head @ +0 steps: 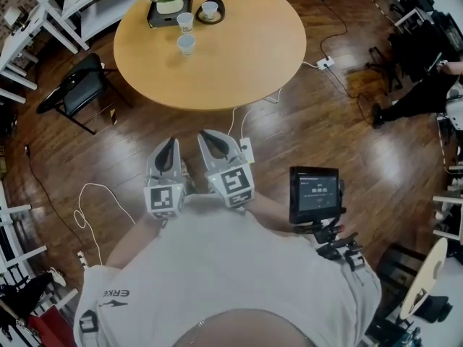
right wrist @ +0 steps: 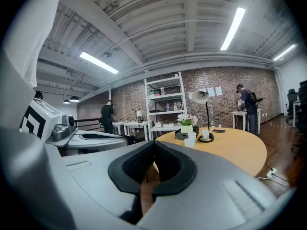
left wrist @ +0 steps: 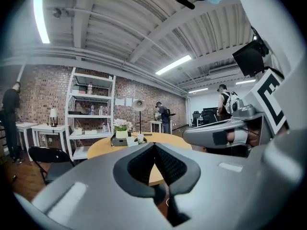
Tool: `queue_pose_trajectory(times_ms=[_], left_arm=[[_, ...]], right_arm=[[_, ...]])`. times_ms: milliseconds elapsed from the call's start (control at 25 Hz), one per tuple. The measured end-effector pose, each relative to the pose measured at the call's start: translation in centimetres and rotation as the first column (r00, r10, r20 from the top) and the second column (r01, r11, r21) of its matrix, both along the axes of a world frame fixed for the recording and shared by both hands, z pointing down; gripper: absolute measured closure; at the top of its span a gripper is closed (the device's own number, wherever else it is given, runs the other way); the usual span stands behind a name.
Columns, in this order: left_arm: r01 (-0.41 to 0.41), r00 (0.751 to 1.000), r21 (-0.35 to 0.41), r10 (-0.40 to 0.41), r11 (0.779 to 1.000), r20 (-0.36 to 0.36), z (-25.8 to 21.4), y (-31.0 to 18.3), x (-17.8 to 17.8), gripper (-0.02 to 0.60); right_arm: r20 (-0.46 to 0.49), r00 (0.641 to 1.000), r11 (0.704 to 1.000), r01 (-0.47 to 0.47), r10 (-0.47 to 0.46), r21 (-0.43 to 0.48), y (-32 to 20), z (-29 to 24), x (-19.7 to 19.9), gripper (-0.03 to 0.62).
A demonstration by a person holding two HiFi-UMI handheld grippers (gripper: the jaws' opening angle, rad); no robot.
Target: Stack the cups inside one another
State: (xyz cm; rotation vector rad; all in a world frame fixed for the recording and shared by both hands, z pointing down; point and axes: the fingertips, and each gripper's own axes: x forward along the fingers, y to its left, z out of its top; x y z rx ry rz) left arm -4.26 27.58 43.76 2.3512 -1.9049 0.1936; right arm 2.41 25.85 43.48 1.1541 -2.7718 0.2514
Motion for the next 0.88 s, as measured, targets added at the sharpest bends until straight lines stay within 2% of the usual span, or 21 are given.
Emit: queue_pose_trajectory(times_ms=[160,480,680,880], left_arm=[[-0.010,1.000,-0.010,0.010,1.000,-0.011,1.1,-2.6,-0.9,0.580],[-0.057,0.997,0.031,0.058,0.998,-0.044,1.9,-10.9,-3.8,0.580],[-0.111,0.990,0.026,0.113,0.993,-0.081,2.2,-16.1,-5.9,0.580],[-0.184,0.979,0.055,0.188,0.981,-0.075,0.9,-20.8,-8.2,0.580]], right_arm=[[-0.013,1.000,1.000,-0.019,0.019,-0.004,-2.4,0.6,-0.5,0.580],[-0.064,0.993,0.995,-0.098,0.097,-0.016,-9.2,1.4,-2.2,0.580],[-0.092,0.982,0.987,-0.163,0.163,0.005,-14.5,0.4,-4.4,0.580],[-0.100,0.969,0.974,-0.226,0.226,0.011,-18.7,0.0,-7.1,0.580]])
